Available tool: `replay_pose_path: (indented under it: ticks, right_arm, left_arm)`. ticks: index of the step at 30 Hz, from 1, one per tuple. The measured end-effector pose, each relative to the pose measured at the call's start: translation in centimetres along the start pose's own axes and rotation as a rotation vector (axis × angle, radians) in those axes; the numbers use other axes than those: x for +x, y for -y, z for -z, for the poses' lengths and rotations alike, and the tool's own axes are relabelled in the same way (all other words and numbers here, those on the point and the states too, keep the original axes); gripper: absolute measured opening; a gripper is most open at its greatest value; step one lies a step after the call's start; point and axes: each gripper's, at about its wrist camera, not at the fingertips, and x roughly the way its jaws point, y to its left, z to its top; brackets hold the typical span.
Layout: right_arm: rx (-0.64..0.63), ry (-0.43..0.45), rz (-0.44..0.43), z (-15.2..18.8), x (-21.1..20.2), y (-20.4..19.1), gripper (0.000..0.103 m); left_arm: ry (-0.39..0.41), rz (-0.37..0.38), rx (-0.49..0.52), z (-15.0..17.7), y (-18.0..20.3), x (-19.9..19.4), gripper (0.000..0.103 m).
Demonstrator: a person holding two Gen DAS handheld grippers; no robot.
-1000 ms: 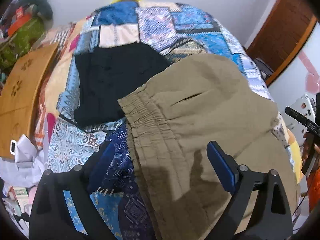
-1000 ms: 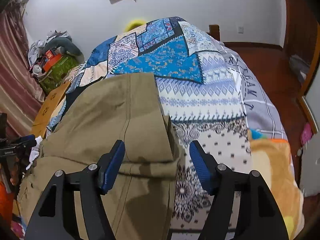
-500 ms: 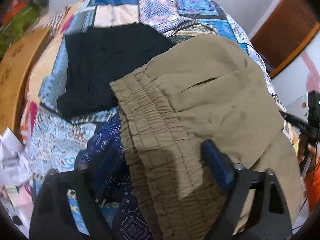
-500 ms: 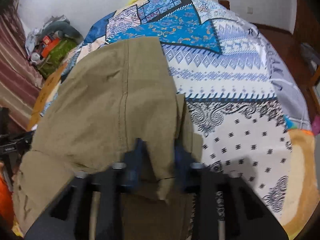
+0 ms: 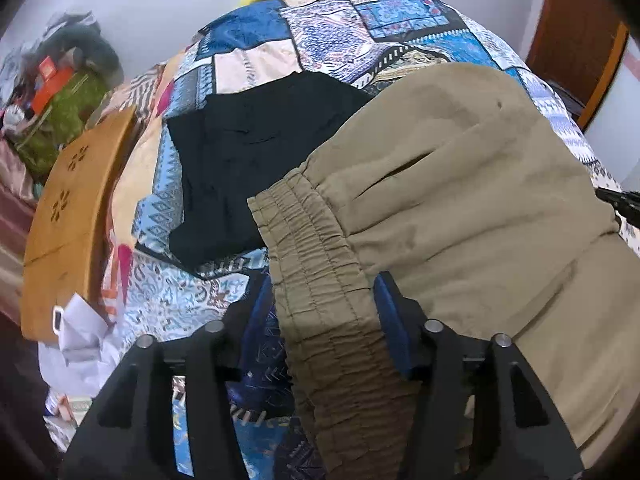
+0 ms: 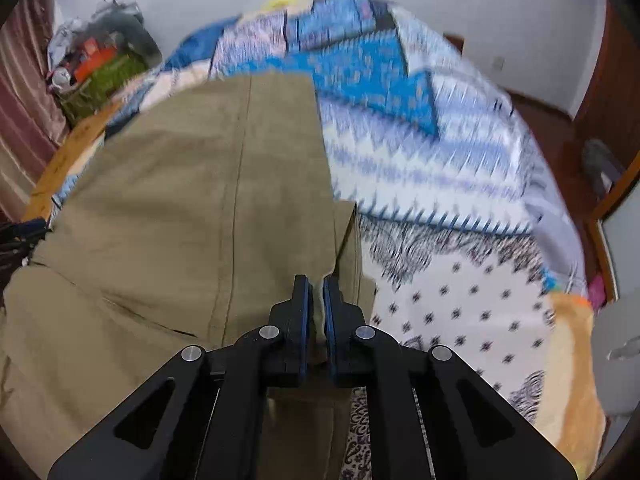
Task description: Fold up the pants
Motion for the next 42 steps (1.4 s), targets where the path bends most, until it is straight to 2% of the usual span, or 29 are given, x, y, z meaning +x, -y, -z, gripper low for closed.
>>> replay_pose_path:
  ticks: [2,3,5,7,8,10,12,14,20,25,29,33,35,36,39,40,42]
  right_arm:
    - [0.012,-0.024,-0.019,-0.4,-0.1,0.3,0.008]
    - [0.018,-0.026,-0.025,-0.6,-0.4,0.5,0.011]
    - [0.023,-0.037,-0.051,-1.1,-1.2,0.9,0.012]
    - [0.008,-0.041,-0.056,-1.4,-2.0,0.7,0.019]
    - [0.001,-0.034,-0.056,-1.5,-2.6,0.5,0.027]
    - [-0.011,0.002,-0.06,-2.0,-3.8,0.2,0.038]
    - [-0.023,0.05,-0.067,-3.0,-4.8,-0.2,0.049]
    - [-0.025,0.082,-0.069,-4.0,-5.2,-0.6,0.052]
    - [-0.019,0.127,-0.064,-8.3,-3.7,-1.4,0.052]
    - [-0.009,0.1,-0.065,-11.0,-0.4,-1.7,0.052]
    - [-0.014,0.072,-0.056,-13.0,2.7,-1.8,0.052]
    - [0.028,0.045,-0.06,-14.8,6.2,-1.1,0.052]
    - [0.061,0.032,-0.077,-15.2,7.6,-0.7,0.052]
    - [0.08,0.029,-0.096,-15.3,8.3,-0.5,0.052]
    - [0.122,0.043,-0.125,-15.0,9.1,-0.5,0.052]
    - [0.104,0.052,-0.119,-14.9,9.0,-0.7,0.051]
    - [0.077,0.064,-0.106,-14.8,8.6,-1.3,0.042]
  left_arm:
    - [-0.019,0.035,-0.001,-0.1,-0.4,-0.1,0.065]
    - [-0.033,0.064,-0.018,-0.3,-1.2,-0.3,0.07]
    - [-0.041,0.098,-0.053,-0.4,-2.2,-0.8,0.074]
    - [-0.033,0.099,-0.098,-0.8,-3.8,-1.6,0.075]
    - [-0.024,0.096,-0.123,-1.0,-4.6,-1.9,0.077]
    - [-0.005,0.097,-0.174,-1.4,-6.0,-2.1,0.084]
    - [0.009,0.098,-0.242,-2.1,-7.7,-1.9,0.084]
    - [-0.002,0.114,-0.265,-2.9,-8.5,-1.1,0.084]
    - [-0.077,0.159,-0.281,-5.2,-8.8,3.0,0.084]
    - [-0.131,0.203,-0.264,-6.3,-8.1,6.3,0.084]
    - [-0.182,0.283,-0.275,-6.7,-7.8,9.4,0.084]
    - [-0.2,0.336,-0.298,-6.4,-7.7,11.5,0.084]
    - [-0.188,0.35,-0.294,-6.3,-7.6,11.6,0.079]
    - [-0.181,0.363,-0.289,-6.3,-7.4,11.5,0.072]
    - [-0.16,0.342,-0.274,-6.3,-7.0,11.2,0.067]
    - [-0.154,0.337,-0.274,-6.3,-7.0,11.1,0.065]
    - [-0.146,0.335,-0.27,-6.2,-6.9,10.8,0.061]
